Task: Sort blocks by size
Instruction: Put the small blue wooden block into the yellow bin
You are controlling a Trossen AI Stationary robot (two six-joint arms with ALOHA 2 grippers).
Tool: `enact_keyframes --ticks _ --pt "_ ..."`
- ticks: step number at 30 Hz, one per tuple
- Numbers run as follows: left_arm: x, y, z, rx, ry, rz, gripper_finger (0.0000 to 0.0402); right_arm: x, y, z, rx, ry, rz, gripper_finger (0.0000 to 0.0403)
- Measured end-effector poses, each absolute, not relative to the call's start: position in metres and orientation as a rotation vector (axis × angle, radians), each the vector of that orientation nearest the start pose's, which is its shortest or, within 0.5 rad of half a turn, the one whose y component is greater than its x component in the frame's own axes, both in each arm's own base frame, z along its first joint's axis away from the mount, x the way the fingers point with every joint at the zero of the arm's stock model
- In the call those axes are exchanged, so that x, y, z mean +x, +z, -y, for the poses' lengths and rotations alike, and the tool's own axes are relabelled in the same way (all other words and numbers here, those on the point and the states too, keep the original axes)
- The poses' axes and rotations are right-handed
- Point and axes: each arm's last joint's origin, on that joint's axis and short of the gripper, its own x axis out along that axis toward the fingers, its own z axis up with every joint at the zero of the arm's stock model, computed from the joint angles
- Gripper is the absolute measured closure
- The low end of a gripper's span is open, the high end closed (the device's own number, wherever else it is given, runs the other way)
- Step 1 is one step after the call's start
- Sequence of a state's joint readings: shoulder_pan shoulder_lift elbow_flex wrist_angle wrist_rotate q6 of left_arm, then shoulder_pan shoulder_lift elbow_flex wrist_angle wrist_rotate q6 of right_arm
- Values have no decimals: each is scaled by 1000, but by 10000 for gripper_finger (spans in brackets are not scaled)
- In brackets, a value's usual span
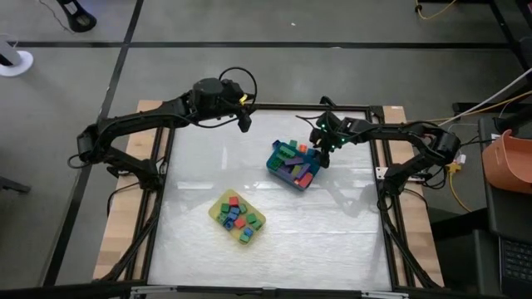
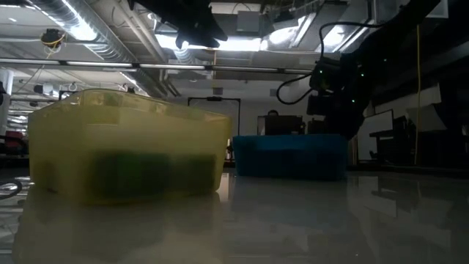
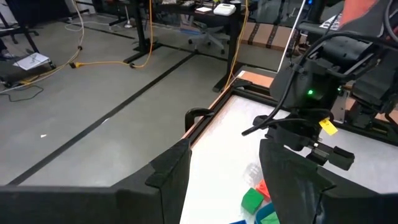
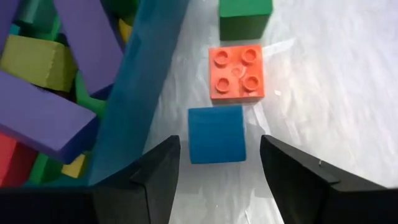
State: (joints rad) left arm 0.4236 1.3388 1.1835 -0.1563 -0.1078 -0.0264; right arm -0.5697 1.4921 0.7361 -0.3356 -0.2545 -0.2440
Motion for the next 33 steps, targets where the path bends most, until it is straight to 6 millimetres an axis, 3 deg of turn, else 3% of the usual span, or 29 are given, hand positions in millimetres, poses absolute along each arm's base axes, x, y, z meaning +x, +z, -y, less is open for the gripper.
enact_keyframes --ticks 7,16,19,25,29,33 --pt "274 352 -127 -75 531 -305 221 227 157 136 218 -148 -1012 180" --pt "274 350 -127 -81 531 -322 221 233 141 141 226 -153 -1036 181" --pt "274 350 -127 -82 531 -324 221 235 137 142 227 -152 -1034 197" --pt "274 350 -127 -79 531 -326 221 237 137 143 220 -152 -1011 271" --pt "274 350 -127 -79 531 -326 221 239 141 144 223 -152 -1015 273" --pt "274 350 -127 -79 533 -325 221 247 157 149 232 -152 -1039 272"
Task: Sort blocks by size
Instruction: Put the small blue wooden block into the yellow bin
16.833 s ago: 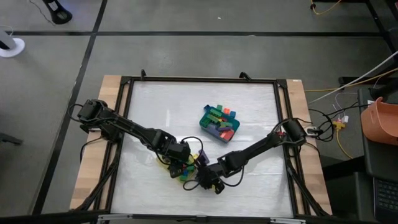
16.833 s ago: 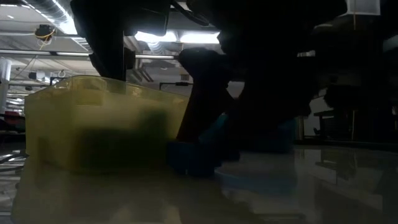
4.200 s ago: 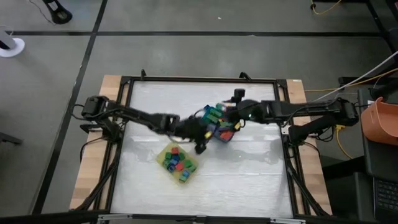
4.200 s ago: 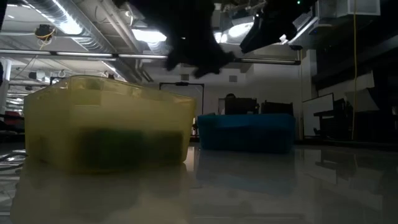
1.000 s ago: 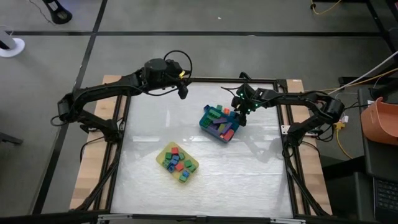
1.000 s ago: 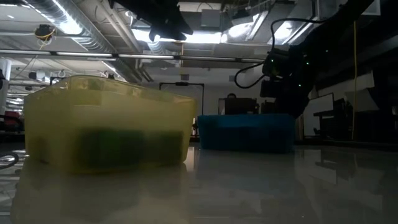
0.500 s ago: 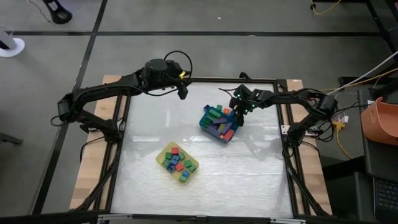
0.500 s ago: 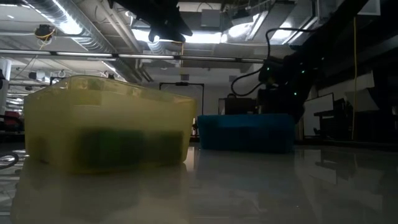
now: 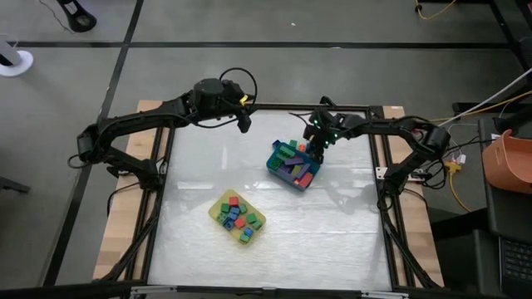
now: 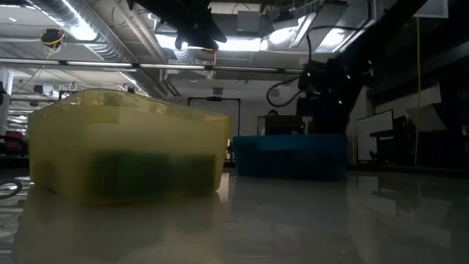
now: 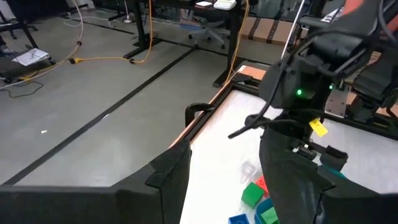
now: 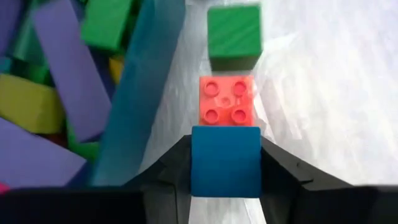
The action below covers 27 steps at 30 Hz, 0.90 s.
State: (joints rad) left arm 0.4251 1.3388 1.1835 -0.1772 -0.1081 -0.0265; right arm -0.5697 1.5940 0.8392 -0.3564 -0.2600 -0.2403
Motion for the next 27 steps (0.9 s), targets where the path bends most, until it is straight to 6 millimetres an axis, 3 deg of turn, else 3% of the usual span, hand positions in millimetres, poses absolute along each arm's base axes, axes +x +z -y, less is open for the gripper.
enact_keyframes --ticks 5,13,19,27 --pt "274 350 -128 -79 534 -325 221 258 192 157 242 -157 -1080 252" --pt "274 350 -127 -78 531 -325 221 289 254 152 258 -143 -947 271" --pt "274 350 -128 -79 534 -325 221 323 279 110 284 -31 -779 249" --pt "274 350 -128 -58 530 -331 221 359 287 23 212 156 -627 269"
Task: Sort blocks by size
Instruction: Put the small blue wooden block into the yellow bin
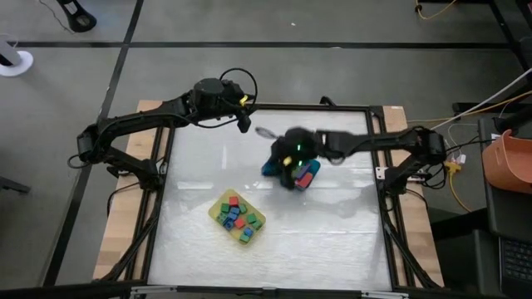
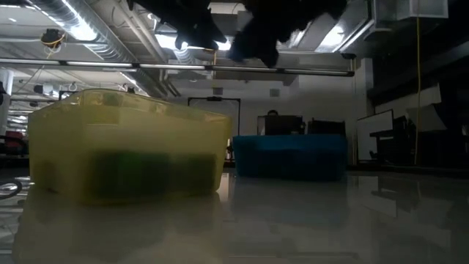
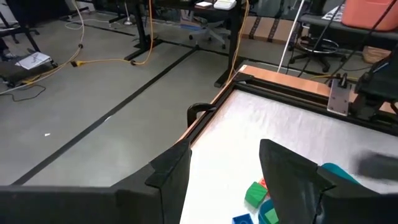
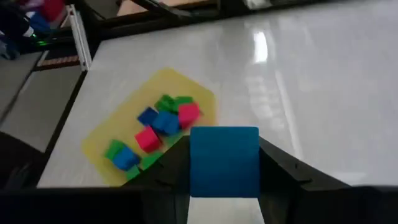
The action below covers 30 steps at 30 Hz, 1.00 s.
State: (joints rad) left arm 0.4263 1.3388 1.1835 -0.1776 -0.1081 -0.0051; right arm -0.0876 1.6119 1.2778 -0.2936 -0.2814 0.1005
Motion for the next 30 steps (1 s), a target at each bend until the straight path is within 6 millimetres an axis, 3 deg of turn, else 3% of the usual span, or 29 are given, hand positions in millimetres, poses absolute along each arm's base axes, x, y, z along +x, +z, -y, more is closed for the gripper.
enact_keyframes --ticks 5,11,18,24,30 --pt "274 350 -127 -76 532 -325 221 373 279 -22 134 180 -588 253" --pt "274 350 -127 -80 533 -327 221 393 254 -50 120 274 -561 251" --pt "275 350 -124 -81 520 -332 221 422 219 -61 182 461 -464 264" --pt "274 347 -123 -83 519 -363 221 434 197 -64 294 520 -443 226" --pt "272 342 -123 -90 518 -416 221 436 191 -65 349 508 -467 198"
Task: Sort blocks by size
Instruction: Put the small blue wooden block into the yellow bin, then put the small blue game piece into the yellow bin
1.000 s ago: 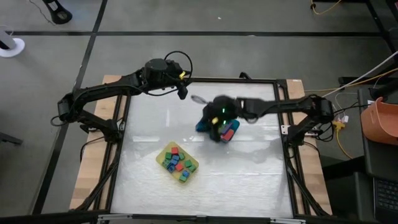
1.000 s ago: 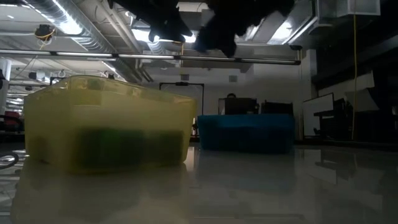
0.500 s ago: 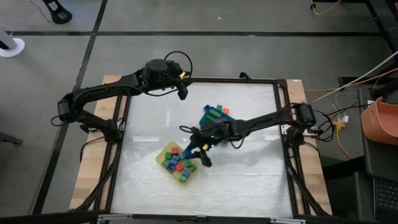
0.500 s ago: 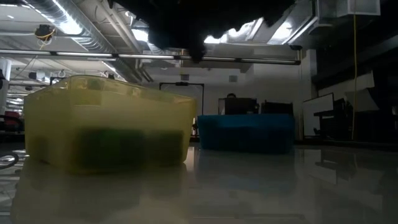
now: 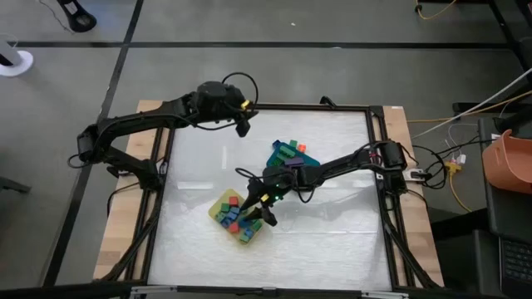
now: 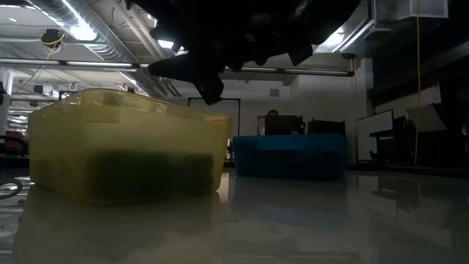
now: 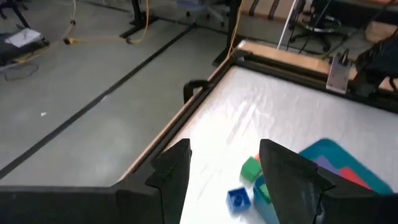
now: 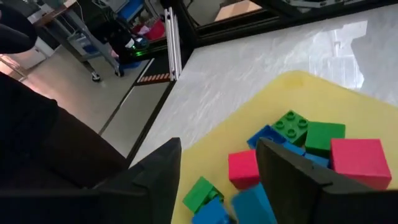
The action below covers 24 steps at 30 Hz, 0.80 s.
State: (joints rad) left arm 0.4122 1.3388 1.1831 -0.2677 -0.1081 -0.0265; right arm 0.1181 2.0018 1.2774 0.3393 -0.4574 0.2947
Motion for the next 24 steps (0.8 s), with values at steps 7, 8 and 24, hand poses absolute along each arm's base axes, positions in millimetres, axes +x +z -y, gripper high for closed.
enact_keyframes --ticks 7,8,24 --pt "269 334 -121 -104 515 -507 221 426 218 -47 360 475 -466 192" --pt "269 333 -121 -106 515 -518 221 422 225 -42 363 458 -483 192" --pt "310 251 -147 4 78 -789 221 318 351 26 218 5 -410 191"
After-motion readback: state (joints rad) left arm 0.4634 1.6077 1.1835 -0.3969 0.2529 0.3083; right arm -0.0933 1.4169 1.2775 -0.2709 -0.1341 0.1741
